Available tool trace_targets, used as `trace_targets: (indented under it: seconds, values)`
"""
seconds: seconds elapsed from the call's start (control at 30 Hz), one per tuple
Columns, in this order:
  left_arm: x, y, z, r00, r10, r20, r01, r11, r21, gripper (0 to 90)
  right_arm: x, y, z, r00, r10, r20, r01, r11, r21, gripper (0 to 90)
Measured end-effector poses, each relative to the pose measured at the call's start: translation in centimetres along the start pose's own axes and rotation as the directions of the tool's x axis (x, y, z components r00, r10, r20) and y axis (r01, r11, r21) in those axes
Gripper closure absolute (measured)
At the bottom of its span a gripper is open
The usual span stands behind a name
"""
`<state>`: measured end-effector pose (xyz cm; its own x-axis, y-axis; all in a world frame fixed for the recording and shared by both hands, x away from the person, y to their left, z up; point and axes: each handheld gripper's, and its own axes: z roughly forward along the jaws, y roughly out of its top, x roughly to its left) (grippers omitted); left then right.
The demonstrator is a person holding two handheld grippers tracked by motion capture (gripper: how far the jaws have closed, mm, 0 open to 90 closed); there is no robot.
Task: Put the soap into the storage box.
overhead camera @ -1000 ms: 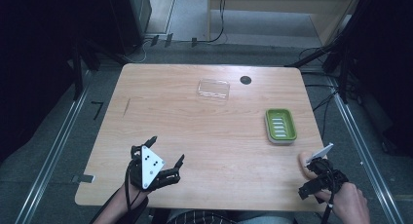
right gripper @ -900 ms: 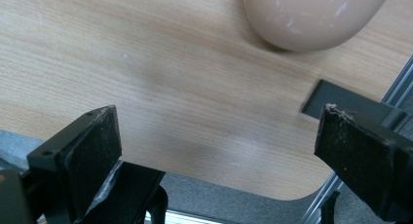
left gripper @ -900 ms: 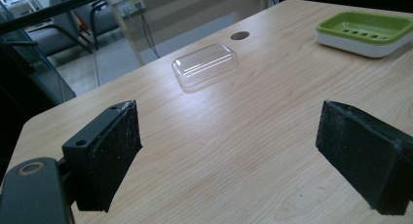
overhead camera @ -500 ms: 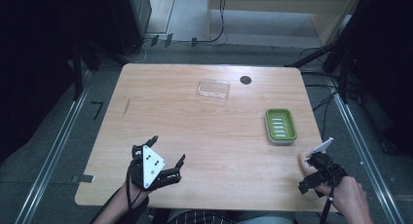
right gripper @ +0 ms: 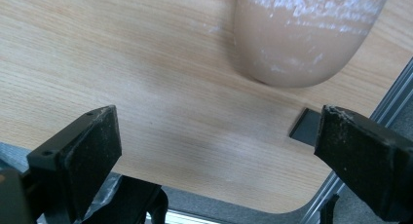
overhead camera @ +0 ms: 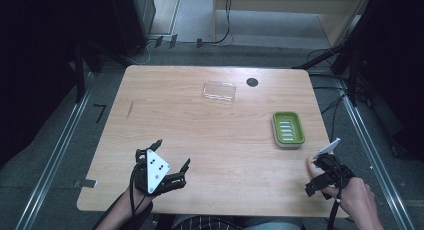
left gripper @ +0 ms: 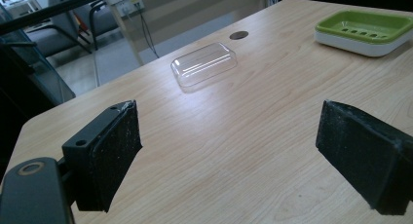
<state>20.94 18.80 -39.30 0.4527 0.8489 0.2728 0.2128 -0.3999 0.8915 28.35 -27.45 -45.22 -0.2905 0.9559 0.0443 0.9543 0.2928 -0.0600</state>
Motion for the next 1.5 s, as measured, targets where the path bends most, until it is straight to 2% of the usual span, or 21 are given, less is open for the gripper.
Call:
trace_targets:
  seconds: [0.43,0.8,1.3,1.5]
  values:
    - [0.0,0.0,0.1,1.0000,-0.001,0.001,0.001,1.0000,0.004,9.8,-0.8,1.3,-0.5,0.9997,0.023,-0.010,-0.023,1.000,-0.012,3.3]
    - [0.1,0.0,0.1,1.0000,-0.007,0.002,0.007,0.9999,0.008,9.8,-2.4,3.2,-0.4,0.9979,0.060,-0.025,-0.061,0.998,-0.028,3.5]
    - [0.1,0.0,0.1,0.9999,-0.012,0.002,0.012,0.9999,0.005,9.8,-3.4,5.7,0.3,0.9970,0.074,-0.023,-0.075,0.997,-0.017,5.5]
    - [0.2,-0.1,0.0,0.9999,-0.015,0.000,0.015,0.9999,0.005,9.8,-3.6,6.0,0.7,0.9967,0.079,-0.018,-0.079,0.997,-0.022,6.7]
